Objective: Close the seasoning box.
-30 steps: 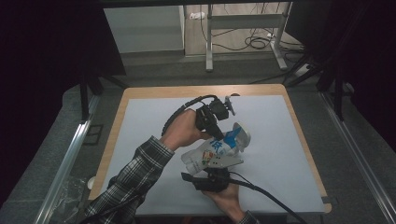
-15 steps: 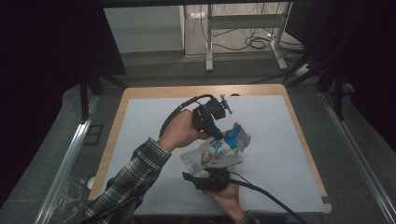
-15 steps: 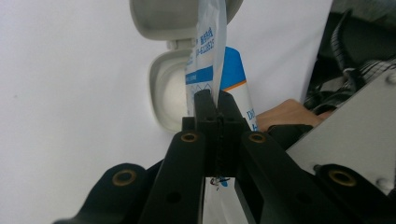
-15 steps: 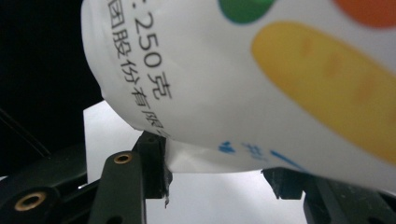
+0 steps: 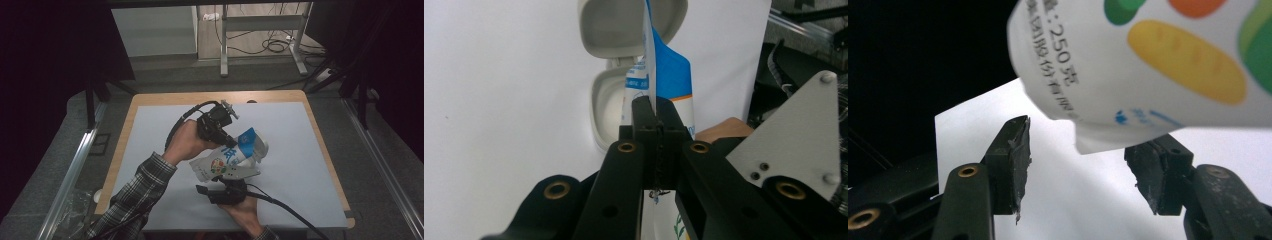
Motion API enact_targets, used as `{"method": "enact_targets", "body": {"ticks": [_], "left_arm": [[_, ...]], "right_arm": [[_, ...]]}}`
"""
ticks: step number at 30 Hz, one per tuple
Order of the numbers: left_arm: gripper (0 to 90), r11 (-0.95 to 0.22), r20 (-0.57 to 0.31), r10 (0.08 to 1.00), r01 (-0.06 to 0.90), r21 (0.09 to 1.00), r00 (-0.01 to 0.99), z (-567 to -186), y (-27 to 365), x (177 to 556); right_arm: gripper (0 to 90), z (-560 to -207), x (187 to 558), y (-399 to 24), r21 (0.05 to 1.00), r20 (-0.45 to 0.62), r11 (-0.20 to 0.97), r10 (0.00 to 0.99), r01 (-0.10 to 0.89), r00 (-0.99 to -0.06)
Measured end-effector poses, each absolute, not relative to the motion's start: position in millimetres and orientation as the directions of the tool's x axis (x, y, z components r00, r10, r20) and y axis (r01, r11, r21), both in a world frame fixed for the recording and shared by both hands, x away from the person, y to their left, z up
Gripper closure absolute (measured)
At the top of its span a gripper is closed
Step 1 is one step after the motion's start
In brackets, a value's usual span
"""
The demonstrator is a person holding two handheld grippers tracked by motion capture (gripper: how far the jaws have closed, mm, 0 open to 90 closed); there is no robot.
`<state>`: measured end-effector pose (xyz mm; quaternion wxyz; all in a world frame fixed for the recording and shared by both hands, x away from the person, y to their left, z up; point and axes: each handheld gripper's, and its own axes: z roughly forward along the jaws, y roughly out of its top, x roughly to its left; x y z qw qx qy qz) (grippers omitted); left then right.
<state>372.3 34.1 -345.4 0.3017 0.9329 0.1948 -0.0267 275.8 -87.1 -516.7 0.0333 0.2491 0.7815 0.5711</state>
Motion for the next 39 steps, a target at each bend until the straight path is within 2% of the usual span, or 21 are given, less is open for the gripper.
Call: {"method": "enact_targets", "body": {"ticks": [13, 39], "left_arm": [[90.0, -0.679, -0.17, 0.343, 0.369, 0.634, 0.924, -355.8, 50.8, 373.3], [90.0, -0.567, -0.18, 0.32, 0.34, 0.75, 0.93, -370.3, 93.4, 358.9]], "right_arm": [[43.0, -515.0, 271.4, -101.6, 0.905, 0.229, 0.236, 0.431, 0.354, -0.873], [44.7, -494.3, 272.9, -142.4, 0.904, 0.315, 0.131, 0.439, 0.407, -0.841]]}}
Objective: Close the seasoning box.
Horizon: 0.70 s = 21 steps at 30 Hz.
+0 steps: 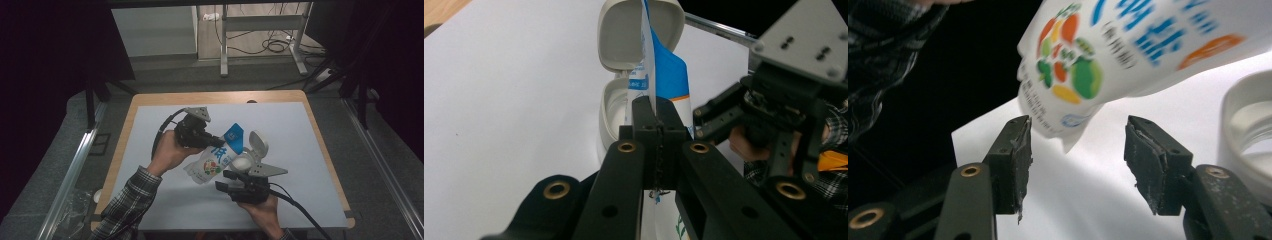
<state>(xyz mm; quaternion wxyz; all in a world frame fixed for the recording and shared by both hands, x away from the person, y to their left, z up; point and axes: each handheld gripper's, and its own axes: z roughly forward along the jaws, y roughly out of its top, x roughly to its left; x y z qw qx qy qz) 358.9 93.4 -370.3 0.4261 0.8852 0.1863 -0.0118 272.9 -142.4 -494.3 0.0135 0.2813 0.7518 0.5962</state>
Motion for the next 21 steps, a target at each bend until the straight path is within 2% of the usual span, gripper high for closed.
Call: {"method": "enact_targets", "body": {"ticks": [12, 21], "left_arm": [[90.0, -0.534, -0.188, 0.316, 0.338, 0.775, 0.93, -378.2, 114.4, 347.1], [90.0, -0.528, -0.2, 0.304, 0.339, 0.779, 0.932, -387.2, 120.8, 344.0]], "right_arm": [[43.4, -485.2, 287.3, -149.4, 0.901, 0.367, 0.046, 0.451, 0.432, -0.814], [42.7, -478.3, 297.4, -144.6, 0.903, 0.37, 0.031, 0.447, 0.428, -0.814]]}}
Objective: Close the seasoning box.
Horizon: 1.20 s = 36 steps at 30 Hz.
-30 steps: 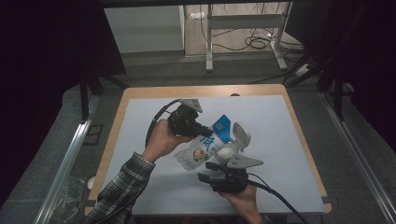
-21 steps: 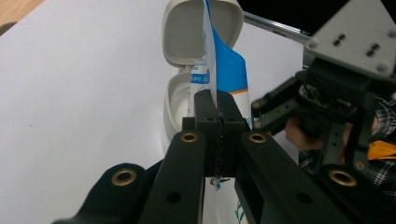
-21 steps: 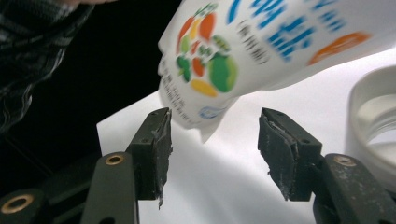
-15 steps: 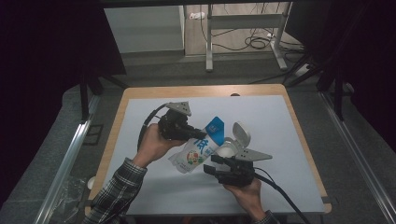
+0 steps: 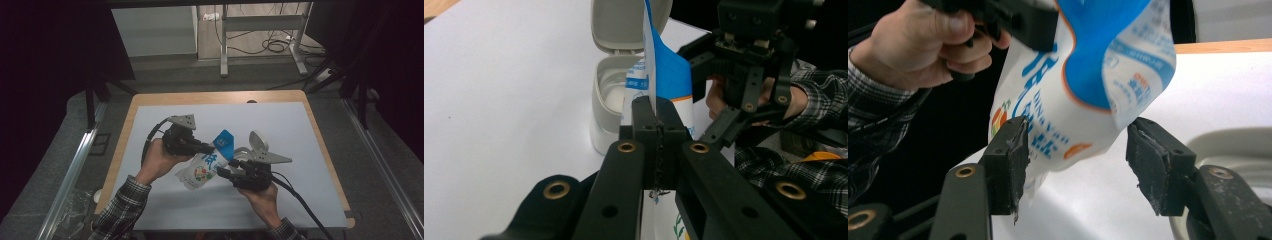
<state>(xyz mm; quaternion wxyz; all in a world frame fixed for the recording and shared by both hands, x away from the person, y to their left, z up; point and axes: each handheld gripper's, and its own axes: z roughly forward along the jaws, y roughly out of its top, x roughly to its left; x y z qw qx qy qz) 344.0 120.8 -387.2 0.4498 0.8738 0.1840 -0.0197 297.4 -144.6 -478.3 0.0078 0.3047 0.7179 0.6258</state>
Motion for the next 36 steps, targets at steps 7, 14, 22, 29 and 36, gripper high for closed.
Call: {"method": "enact_targets", "body": {"ticks": [7, 14, 22, 29, 36], "left_arm": [[90.0, -0.546, -0.191, 0.3, 0.332, 0.769, 0.935, -388.4, 121.2, 343.7], [90.0, -0.549, -0.19, 0.294, 0.328, 0.769, 0.937, -388.3, 121.1, 342.7], [90.0, -0.544, -0.189, 0.29, 0.324, 0.774, 0.938, -387.5, 122.0, 342.8], [90.0, -0.528, -0.192, 0.282, 0.319, 0.787, 0.94, -384.4, 127.4, 342.6], [90.0, -0.52, -0.19, 0.285, 0.318, 0.793, 0.94, -381.2, 131.3, 341.7]], "right_arm": [[43.2, -474.1, 301.7, -138.2, 0.905, 0.361, 0.046, 0.443, 0.423, -0.821], [44.5, -471.0, 306.0, -134.5, 0.912, 0.328, 0.07, 0.469, 0.405, -0.82], [40.4, -467.9, 310.9, -133.5, 0.911, 0.33, 0.072, 0.465, 0.406, -0.822], [41.6, -466.9, 311.6, -130.6, 0.909, 0.329, 0.089, 0.448, 0.408, -0.831], [46.6, -465.1, 309.9, -127.7, 0.912, 0.322, 0.096, 0.434, 0.398, -0.842]]}}
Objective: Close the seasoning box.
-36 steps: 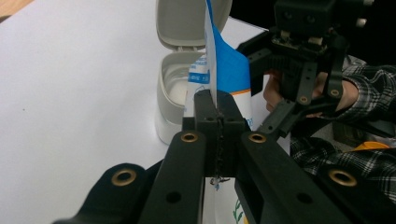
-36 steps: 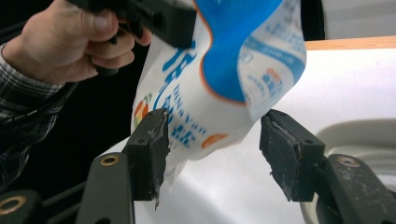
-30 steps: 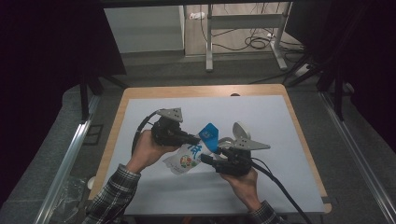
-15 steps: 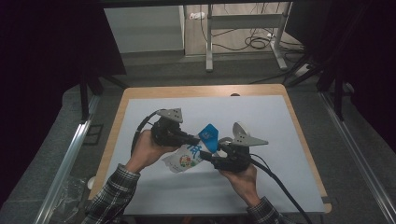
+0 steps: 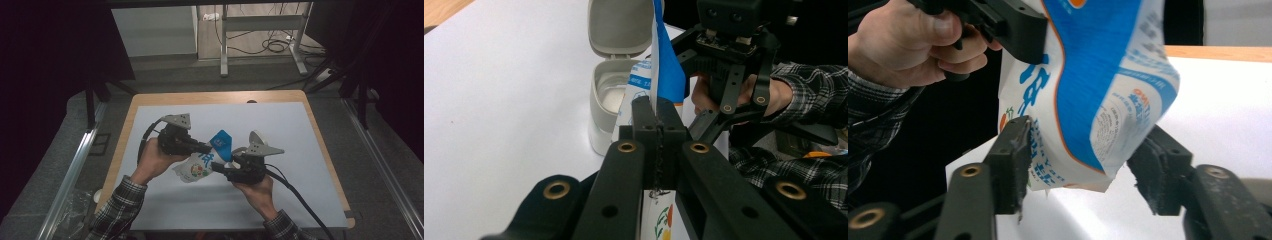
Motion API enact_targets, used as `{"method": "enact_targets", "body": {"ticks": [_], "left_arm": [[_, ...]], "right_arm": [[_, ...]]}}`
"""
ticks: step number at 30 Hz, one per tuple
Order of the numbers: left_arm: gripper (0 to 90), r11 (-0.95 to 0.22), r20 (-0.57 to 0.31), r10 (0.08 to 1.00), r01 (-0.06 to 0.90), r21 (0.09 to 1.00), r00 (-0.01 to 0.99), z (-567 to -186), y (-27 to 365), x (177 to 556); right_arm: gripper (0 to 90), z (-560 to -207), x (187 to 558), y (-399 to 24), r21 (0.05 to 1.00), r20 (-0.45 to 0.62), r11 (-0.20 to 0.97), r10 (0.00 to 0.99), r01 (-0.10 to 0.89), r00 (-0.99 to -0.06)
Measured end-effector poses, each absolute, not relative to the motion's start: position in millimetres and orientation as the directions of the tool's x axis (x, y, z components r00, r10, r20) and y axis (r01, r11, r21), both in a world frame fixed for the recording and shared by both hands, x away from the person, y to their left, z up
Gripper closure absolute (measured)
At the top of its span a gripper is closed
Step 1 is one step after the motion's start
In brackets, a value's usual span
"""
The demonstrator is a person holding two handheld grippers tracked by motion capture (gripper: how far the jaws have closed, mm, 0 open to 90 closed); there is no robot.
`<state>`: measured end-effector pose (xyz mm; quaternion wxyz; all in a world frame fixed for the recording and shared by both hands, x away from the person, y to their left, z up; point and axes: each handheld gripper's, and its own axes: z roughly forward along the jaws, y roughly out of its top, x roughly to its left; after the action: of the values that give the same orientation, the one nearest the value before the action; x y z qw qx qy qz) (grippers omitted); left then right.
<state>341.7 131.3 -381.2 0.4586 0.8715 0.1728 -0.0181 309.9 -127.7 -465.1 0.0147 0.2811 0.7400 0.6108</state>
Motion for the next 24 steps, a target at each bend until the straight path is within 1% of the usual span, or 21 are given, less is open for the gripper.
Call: {"method": "enact_targets", "body": {"ticks": [4, 11, 12, 13, 15, 19, 20, 21, 22, 24], "left_arm": [[90.0, -0.513, -0.194, 0.287, 0.322, 0.796, 0.938, -382.3, 133.1, 341.5], [90.0, -0.5, -0.205, 0.287, 0.329, 0.801, 0.936, -385.6, 136.5, 341.3], [90.0, -0.5, -0.205, 0.287, 0.329, 0.801, 0.936, -385.6, 136.5, 341.3], [90.0, -0.498, -0.207, 0.284, 0.329, 0.802, 0.936, -386.3, 137.3, 341.6], [90.0, -0.492, -0.211, 0.284, 0.331, 0.805, 0.935, -388.5, 138.3, 341.6], [89.5, -0.49, -0.203, 0.286, 0.325, 0.809, 0.937, -391.2, 140.6, 341.1], [87.5, -0.493, -0.194, 0.294, 0.322, 0.808, 0.936, -392.0, 140.7, 340.4], [81.4, -0.502, -0.183, 0.303, 0.32, 0.803, 0.935, -392.7, 140.9, 340.1], [78.7, -0.504, -0.176, 0.318, 0.323, 0.801, 0.932, -394.7, 140.6, 339.3], [68.7, -0.503, -0.162, 0.343, 0.327, 0.8, 0.925, -397.8, 140.5, 338.2]], "right_arm": [[55.6, -463.2, 308.6, -126.4, 0.918, 0.299, 0.109, 0.439, 0.381, -0.847], [81.6, -460.3, 306.3, -125.6, 0.926, 0.273, 0.121, 0.436, 0.357, -0.858], [81.6, -460.3, 306.3, -125.6, 0.926, 0.273, 0.121, 0.436, 0.357, -0.858], [85.5, -460.0, 306.5, -125.4, 0.926, 0.272, 0.124, 0.434, 0.356, -0.859], [89.0, -458.4, 306.5, -124.6, 0.923, 0.269, 0.138, 0.437, 0.359, -0.858], [89.5, -455.8, 306.4, -123.0, 0.92, 0.254, 0.165, 0.444, 0.357, -0.859], [89.6, -455.0, 306.5, -122.8, 0.918, 0.249, 0.173, 0.447, 0.356, -0.859], [89.6, -454.2, 306.8, -122.5, 0.918, 0.245, 0.179, 0.449, 0.355, -0.859], [89.6, -453.5, 307.0, -122.3, 0.917, 0.242, 0.182, 0.454, 0.356, -0.858], [89.6, -450.9, 307.2, -121.6, 0.916, 0.222, 0.2, 0.468, 0.347, -0.856]]}}
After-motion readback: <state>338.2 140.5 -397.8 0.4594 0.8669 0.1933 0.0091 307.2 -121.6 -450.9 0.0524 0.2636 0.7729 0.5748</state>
